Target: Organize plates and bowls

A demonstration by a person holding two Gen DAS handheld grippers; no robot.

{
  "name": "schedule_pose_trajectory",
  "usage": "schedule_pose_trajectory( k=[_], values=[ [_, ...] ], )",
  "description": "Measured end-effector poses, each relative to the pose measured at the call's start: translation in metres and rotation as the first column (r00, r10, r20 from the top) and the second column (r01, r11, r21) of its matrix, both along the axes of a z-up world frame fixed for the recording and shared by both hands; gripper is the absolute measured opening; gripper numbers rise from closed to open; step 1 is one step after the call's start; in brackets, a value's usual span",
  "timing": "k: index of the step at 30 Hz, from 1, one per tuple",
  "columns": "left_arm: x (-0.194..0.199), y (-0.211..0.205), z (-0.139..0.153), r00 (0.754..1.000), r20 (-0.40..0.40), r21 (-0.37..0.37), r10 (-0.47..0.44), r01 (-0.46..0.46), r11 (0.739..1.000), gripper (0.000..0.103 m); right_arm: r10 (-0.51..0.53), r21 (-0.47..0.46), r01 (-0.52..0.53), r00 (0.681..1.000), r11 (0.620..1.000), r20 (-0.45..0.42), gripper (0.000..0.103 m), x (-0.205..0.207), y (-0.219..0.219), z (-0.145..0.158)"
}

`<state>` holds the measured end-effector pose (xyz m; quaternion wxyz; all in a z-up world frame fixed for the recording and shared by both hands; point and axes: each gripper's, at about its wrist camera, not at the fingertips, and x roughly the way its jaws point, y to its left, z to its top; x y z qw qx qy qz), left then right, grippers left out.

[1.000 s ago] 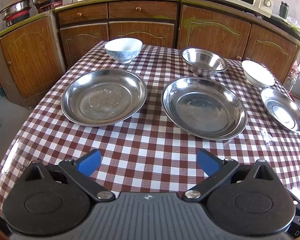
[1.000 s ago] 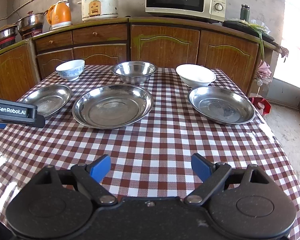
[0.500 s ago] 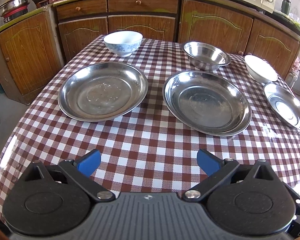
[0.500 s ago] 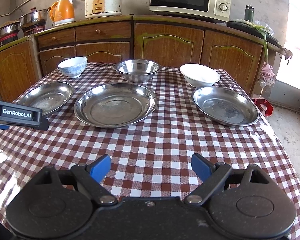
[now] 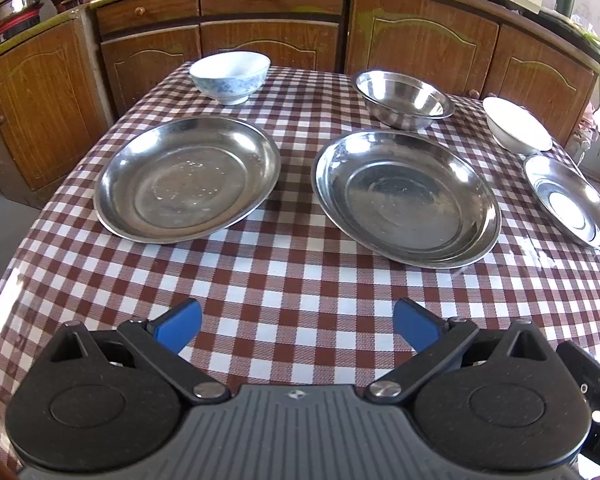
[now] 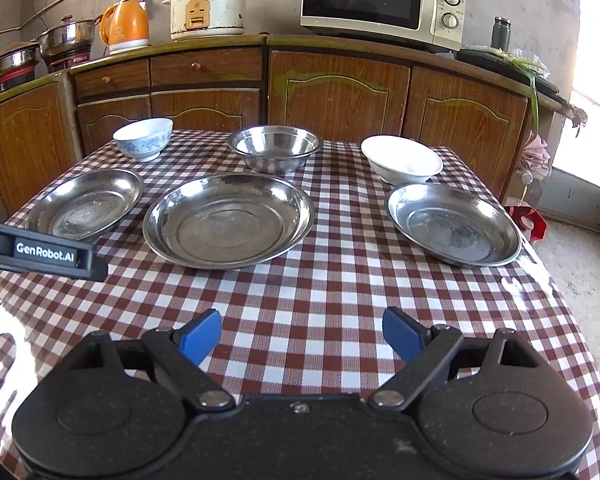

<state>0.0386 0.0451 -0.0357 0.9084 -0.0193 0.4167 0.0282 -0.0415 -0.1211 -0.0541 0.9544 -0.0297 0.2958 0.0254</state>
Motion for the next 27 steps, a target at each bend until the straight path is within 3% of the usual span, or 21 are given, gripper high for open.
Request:
schedule_pose_trajectory(
  k=[16,27],
  values=[
    [0.04,-0.008,-0.015,1.0,-0.017,-0.052,-0.022,0.021,0.998,0.103,-0.007,-0.023,0.007,0.999,1.0,0.038,0.103,0.048,-0.005,0.002],
    [0.079,-0.009,-0.026,0.999,-0.037,-0.057,-0.029,0.027,0.998,0.102,-0.016,-0.018,0.016,1.0,1.0,0.01,0.103,0.091,-0.015,-0.013]
  ],
)
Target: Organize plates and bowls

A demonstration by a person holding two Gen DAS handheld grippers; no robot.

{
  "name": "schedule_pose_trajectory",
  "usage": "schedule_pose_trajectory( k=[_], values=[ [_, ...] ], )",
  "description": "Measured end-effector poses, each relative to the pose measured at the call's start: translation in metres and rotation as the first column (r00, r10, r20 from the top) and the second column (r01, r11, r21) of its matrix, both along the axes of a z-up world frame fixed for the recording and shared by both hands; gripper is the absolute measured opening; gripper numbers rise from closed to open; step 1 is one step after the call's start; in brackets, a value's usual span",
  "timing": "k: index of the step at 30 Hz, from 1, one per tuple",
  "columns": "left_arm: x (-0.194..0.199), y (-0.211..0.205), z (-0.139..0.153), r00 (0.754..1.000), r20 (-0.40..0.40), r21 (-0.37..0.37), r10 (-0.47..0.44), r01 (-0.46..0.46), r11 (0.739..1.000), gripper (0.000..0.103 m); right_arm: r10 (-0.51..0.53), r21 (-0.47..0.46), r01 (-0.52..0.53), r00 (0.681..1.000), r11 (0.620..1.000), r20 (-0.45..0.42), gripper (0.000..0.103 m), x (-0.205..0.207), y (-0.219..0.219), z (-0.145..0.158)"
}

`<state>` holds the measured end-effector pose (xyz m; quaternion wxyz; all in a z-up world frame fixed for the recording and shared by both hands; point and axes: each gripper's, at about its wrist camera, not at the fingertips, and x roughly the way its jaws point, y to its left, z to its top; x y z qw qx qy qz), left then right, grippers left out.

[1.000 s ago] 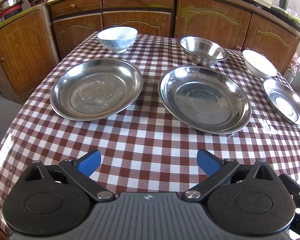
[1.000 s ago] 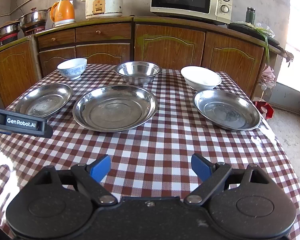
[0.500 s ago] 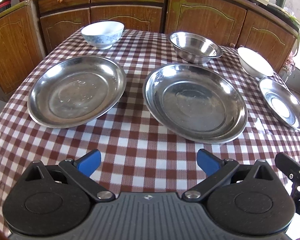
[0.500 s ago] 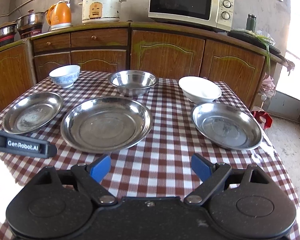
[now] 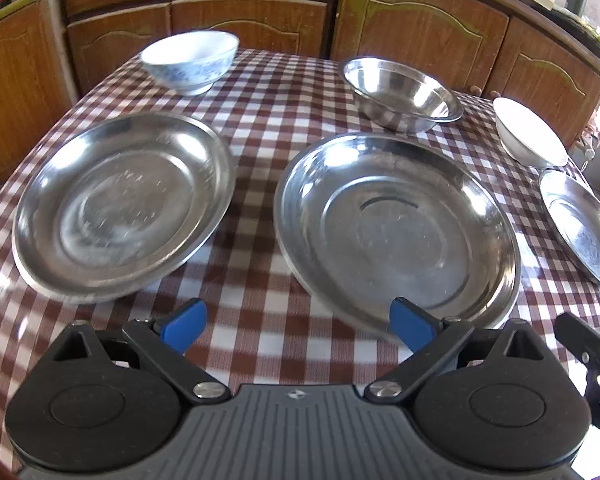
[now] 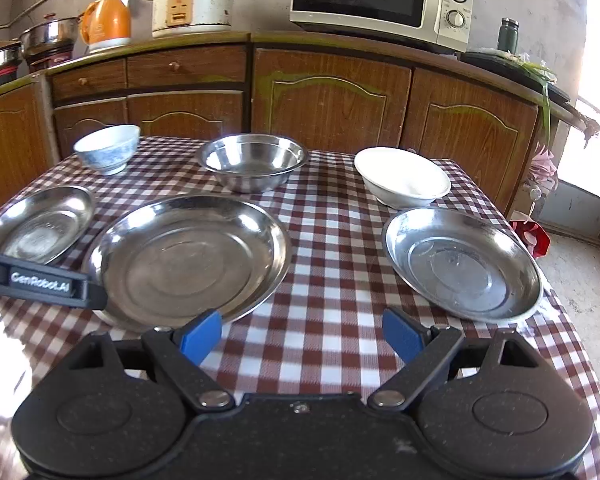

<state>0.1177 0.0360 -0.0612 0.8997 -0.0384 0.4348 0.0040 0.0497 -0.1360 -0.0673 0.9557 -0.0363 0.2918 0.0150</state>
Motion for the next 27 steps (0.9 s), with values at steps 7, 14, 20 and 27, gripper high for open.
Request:
schedule_pose_trajectory(
  k=[7,14,20,27],
  values=[
    [0.022,-0.004,-0.012,1.0,-0.018,0.004,-0.024,0.024,1.0,0.093,0.022,-0.009,-0.023,0.999,1.0,-0.027,0.103,0.043,-0.003,-0.013],
    [0.045,-0.005,-0.019,0.999,-0.014,-0.004,-0.04,0.04,0.999,0.082,0.036,-0.013,-0.037,0.996,0.999,-0.08,0.103,0.089,-0.001,-0.031],
    [0.065,-0.008,-0.02,0.998,0.018,0.03,-0.057,0.056,0.998,0.076,0.054,0.067,-0.046,0.992,0.997,-0.118,0.101,0.121,0.002,-0.044],
    [0.072,-0.009,-0.019,0.994,0.06,0.037,-0.094,0.092,0.995,0.05,0.068,0.132,-0.052,0.991,0.99,-0.116,0.056,0.129,0.009,-0.045]
  ],
)
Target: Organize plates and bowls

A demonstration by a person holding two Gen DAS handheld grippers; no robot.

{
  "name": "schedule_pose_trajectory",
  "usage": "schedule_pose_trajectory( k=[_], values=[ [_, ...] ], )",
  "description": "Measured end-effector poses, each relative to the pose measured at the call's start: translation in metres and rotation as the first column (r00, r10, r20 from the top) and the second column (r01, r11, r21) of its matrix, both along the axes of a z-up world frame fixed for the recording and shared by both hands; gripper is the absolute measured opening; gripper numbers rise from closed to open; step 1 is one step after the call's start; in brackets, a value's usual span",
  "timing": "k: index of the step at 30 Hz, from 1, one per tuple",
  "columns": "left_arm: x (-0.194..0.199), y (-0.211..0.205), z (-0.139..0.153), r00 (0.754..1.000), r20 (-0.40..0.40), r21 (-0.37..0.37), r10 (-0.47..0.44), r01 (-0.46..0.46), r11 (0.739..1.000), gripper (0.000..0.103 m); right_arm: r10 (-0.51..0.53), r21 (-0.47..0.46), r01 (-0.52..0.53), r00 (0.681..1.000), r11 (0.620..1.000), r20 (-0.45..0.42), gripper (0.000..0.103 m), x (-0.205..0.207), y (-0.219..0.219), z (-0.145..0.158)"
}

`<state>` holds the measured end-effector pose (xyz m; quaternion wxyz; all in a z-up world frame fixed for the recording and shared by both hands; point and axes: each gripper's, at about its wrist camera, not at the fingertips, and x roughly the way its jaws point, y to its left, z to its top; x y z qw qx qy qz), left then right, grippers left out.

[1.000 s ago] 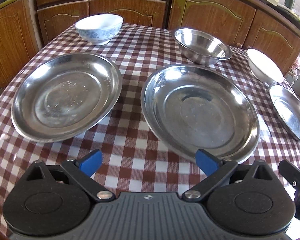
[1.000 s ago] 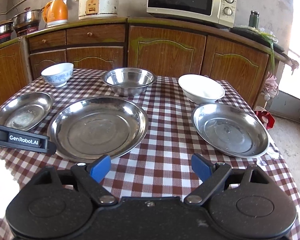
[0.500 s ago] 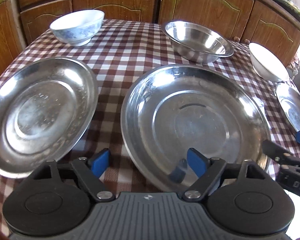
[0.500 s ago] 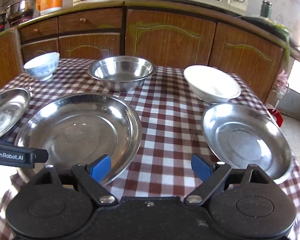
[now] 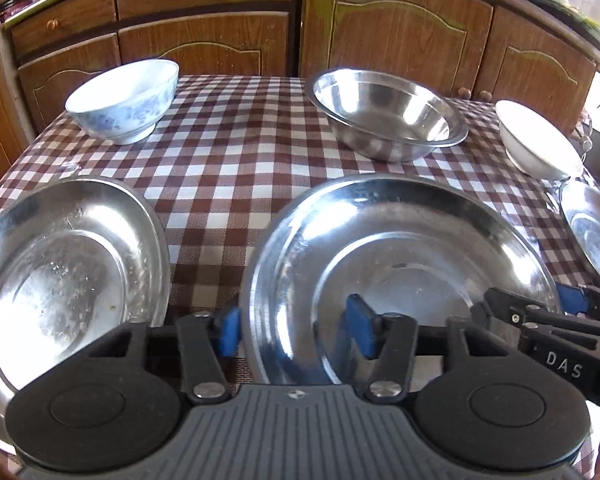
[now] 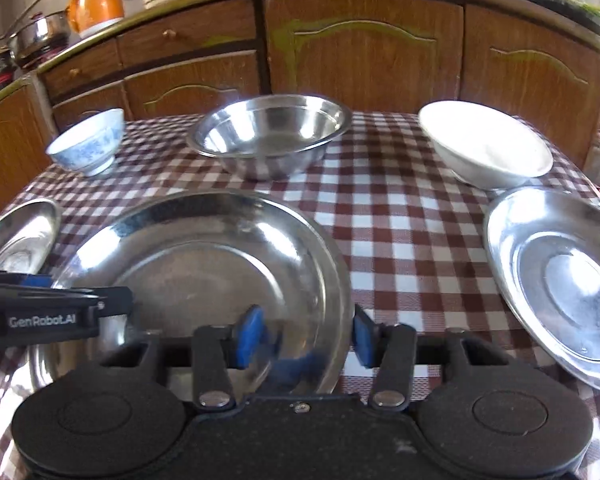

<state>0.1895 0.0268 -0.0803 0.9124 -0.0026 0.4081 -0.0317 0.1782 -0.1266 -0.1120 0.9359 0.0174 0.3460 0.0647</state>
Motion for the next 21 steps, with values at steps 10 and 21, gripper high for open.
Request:
schedule_pose_trajectory(
  k=[10,21],
  values=[
    [-0.02,0.003,0.011,1.0,0.009,-0.046,-0.007,0.008,0.999,0.037,-0.024,0.017,0.024,0.999,1.0,0.023,0.041,-0.028,-0.014,0.008],
    [-0.062,-0.01,0.041,0.997,0.071,0.003,-0.036,0.036,0.999,0.037,-0.031,-0.004,0.031,0.993,1.0,0.111,0.041,-0.08,-0.023,0.039]
  ],
)
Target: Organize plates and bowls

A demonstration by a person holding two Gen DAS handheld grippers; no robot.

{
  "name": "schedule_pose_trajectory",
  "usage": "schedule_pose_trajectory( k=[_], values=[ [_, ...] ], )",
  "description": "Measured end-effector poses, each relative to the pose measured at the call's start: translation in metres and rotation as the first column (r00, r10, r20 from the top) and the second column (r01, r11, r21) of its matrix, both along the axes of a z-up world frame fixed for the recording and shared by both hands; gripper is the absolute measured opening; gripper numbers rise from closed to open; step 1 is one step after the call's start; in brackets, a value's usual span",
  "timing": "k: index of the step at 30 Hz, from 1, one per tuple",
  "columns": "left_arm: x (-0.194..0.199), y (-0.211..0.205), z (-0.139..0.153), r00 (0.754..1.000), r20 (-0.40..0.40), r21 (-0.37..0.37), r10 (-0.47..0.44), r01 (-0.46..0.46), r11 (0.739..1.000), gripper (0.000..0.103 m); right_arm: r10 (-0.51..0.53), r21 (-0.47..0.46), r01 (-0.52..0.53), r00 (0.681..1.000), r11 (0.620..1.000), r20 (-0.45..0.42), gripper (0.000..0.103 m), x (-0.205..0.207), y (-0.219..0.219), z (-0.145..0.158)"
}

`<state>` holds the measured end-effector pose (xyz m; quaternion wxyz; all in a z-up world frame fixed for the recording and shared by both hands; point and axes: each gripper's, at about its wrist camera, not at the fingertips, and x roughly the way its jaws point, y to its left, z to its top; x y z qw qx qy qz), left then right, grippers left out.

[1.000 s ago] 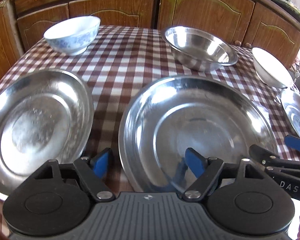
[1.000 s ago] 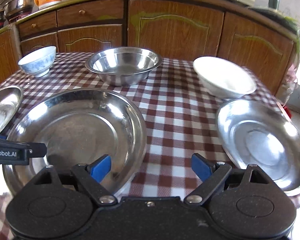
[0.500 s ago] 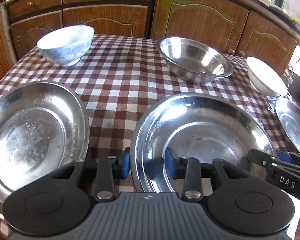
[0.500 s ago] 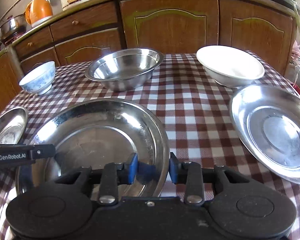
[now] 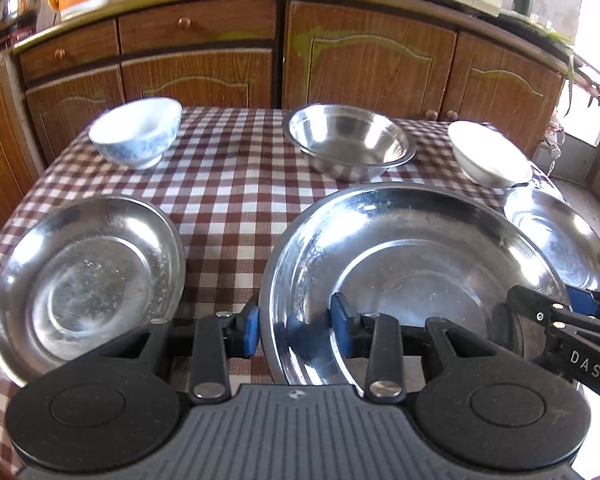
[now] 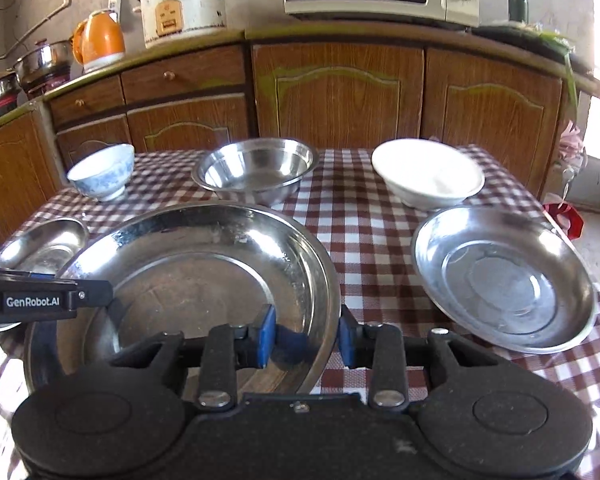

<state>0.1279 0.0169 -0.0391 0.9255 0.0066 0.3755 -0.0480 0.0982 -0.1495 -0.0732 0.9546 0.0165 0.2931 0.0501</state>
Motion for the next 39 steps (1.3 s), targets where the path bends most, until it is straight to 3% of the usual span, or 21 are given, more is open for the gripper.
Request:
schedule_pose_trajectory(
  k=[19,39],
  values=[
    [-0.056,-0.005,0.029,0.998,0.06,0.008,-0.003,0.002,1.0,0.038,0.003,-0.013,-0.002,0.997,1.0,0.074,0.041,-0.073,-0.003,0.035],
    [-0.092,-0.016,0.023,0.998,0.064,0.039,-0.027,0.025,0.999,0.039,-0.015,0.001,0.015,0.998,1.0,0.063,0.041,-0.116,-0.013,0.03]
  ],
)
